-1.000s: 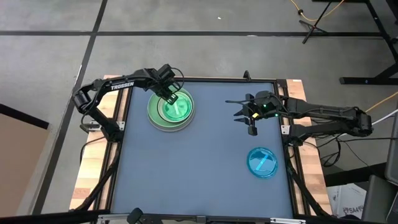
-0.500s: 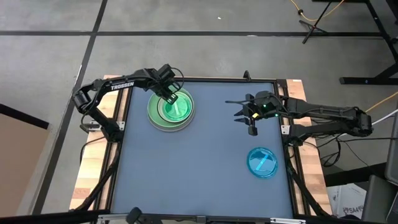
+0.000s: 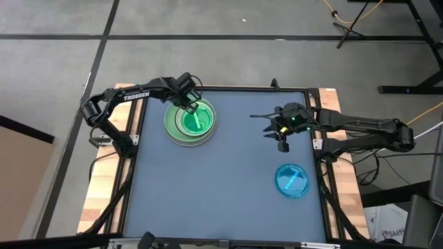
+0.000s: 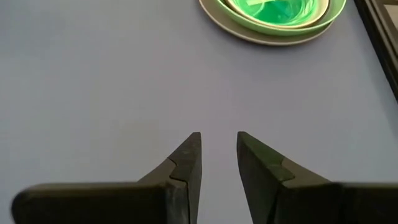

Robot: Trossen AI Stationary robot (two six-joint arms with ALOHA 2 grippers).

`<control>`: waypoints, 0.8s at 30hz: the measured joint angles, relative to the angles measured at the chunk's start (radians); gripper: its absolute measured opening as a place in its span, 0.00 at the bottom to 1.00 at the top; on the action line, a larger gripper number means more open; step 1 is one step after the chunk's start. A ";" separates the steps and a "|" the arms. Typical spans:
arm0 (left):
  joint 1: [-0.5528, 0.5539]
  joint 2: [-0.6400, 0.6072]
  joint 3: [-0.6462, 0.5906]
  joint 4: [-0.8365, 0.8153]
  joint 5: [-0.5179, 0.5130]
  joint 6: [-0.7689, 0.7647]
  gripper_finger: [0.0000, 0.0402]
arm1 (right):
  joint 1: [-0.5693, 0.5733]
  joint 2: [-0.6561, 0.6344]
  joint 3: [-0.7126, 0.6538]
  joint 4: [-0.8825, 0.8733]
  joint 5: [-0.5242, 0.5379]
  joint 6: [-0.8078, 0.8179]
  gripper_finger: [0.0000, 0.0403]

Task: Stack plastic plates
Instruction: Stack the blue plate on top of the light green plate

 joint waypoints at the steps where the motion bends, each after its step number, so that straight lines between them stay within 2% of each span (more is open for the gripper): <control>1: -0.007 0.000 0.000 0.000 0.000 -0.007 0.22 | 0.000 0.000 0.000 -0.006 0.000 0.000 0.23; 9: -0.092 0.000 0.000 0.059 0.000 -0.029 0.22 | 0.000 0.000 0.000 -0.013 -0.002 0.027 0.23; 18: -0.236 0.000 0.000 0.204 0.000 -0.029 0.22 | 0.000 0.000 0.000 -0.039 -0.126 0.080 0.23; 24: -0.343 0.000 0.000 0.289 0.000 -0.029 0.22 | 0.001 0.000 0.000 -0.085 -0.158 0.152 0.23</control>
